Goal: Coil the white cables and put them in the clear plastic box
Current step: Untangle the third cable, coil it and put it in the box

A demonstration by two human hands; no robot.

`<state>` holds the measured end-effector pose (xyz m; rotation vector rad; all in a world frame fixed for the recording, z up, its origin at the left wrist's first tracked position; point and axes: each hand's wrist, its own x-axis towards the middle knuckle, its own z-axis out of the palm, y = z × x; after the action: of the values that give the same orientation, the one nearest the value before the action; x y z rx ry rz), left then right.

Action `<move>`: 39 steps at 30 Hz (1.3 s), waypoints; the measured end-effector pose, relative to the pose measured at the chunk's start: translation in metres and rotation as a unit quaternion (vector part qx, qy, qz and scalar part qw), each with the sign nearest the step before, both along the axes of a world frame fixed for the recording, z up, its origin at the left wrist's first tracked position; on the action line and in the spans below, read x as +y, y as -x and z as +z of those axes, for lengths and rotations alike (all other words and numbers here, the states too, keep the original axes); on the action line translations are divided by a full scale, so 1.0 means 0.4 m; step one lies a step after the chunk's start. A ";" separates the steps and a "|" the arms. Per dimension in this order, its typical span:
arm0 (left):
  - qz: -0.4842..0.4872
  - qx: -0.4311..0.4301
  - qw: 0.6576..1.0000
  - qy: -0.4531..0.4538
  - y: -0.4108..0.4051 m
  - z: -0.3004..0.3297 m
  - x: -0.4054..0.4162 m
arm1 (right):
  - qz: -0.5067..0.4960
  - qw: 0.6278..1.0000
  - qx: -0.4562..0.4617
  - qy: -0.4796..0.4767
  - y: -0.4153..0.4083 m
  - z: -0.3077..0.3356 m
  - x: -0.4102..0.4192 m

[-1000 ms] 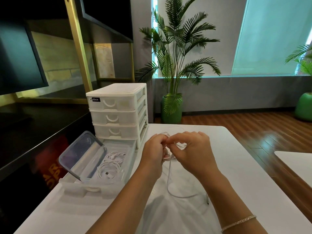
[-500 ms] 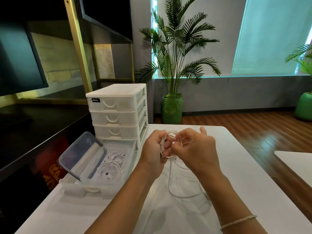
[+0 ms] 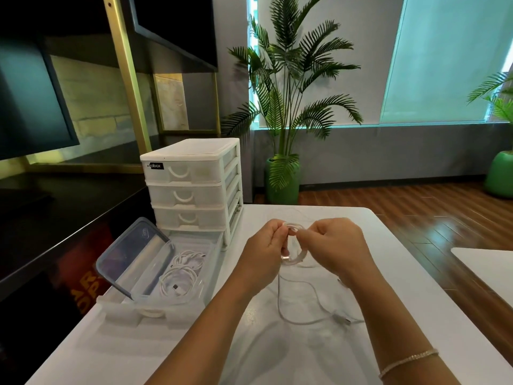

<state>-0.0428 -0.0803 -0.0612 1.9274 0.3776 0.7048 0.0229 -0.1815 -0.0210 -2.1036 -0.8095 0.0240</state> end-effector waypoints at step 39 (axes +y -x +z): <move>0.083 -0.045 0.979 -0.182 0.015 0.006 0.025 | 0.023 0.948 0.267 -0.174 -0.012 0.016 -0.007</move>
<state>-0.0489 -0.0702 -0.0589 2.2141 0.3759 1.0249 0.0277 -0.1842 -0.0145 -1.6290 -0.4880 0.4278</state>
